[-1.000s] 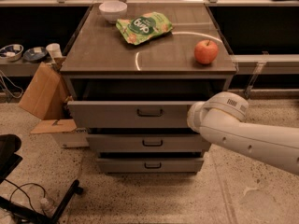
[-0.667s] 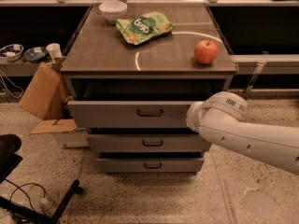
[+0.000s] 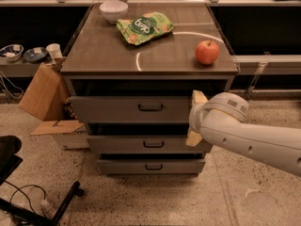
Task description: Close top drawer
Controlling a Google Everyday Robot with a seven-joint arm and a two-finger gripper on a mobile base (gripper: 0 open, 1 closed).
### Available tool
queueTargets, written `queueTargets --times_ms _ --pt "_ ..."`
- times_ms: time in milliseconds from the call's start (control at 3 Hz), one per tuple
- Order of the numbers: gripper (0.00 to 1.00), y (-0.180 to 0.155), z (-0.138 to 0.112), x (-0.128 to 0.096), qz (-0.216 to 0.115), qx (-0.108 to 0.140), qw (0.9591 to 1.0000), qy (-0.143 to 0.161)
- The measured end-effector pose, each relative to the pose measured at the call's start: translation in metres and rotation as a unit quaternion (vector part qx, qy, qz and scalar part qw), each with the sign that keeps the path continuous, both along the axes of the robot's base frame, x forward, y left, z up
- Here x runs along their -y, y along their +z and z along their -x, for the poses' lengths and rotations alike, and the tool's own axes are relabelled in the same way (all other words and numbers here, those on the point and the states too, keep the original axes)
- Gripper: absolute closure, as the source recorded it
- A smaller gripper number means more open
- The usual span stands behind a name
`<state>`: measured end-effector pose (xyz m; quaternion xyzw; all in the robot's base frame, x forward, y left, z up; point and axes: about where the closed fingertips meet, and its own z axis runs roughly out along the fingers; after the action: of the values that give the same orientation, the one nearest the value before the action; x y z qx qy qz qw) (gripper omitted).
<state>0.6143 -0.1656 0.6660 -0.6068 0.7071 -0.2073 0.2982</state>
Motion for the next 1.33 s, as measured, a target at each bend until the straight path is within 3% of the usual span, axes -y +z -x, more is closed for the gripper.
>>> queueTargets --times_ms 333,1000,1333 --pt "0.00 0.000 0.000 0.000 0.000 0.000 1.0000 0.000" --pt "0.41 0.001 0.009 0.002 0.006 -0.008 0.9999 0.013" --pt "0.64 0.036 0.032 0.046 0.023 -0.014 0.9996 -0.011"
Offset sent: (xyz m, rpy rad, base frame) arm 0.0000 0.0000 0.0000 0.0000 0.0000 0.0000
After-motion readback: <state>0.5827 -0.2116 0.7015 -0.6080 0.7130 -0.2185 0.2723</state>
